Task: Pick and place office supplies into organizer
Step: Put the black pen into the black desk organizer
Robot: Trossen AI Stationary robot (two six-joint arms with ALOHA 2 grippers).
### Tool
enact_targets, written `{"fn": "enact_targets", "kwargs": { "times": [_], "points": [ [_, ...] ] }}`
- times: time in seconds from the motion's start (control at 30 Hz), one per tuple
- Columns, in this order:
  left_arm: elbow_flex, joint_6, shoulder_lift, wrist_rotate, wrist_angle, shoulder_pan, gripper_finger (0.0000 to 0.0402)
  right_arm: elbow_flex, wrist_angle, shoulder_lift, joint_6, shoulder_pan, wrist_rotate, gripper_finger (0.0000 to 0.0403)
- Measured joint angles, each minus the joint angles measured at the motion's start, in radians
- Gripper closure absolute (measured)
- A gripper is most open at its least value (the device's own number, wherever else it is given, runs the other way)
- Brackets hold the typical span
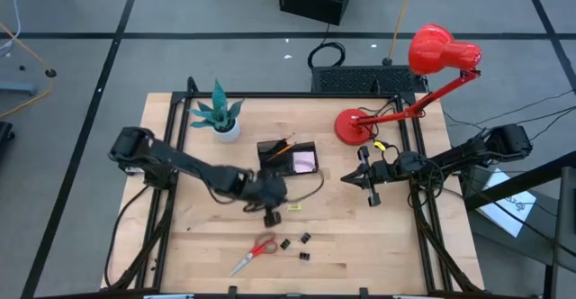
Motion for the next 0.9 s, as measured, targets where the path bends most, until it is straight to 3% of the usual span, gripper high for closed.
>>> {"fn": "enact_targets", "kwargs": {
  "times": [0.23, 0.37, 0.63, 0.77, 0.9],
  "points": [
    [0.002, 0.464, -0.159, -0.172, 0.137, 0.094, 0.0388, 0.0, 0.001, 0.0, 0.0, 0.0, -0.001, 0.0399],
    [0.004, 0.595, -0.218, -0.256, 0.218, 0.153, 0.0399, 0.0, 0.002, 0.0, 0.0, 0.0, -0.001, 0.0399],
    [0.005, 0.426, -0.218, 0.104, 0.148, 0.24, 0.0371, 0.0, -0.009, 0.0, -0.008, 0.0, -0.001, 0.0399],
    [0.002, 0.419, -0.094, 0.189, 0.107, 0.189, 0.0346, 0.0, -0.008, 0.0, -0.024, 0.0, -0.001, 0.0399],
    [0.023, 0.415, 0.061, 0.211, 0.12, 0.141, 0.0303, 0.0, 0.003, 0.0, -0.025, 0.0, -0.001, 0.0399]
  ]
}}
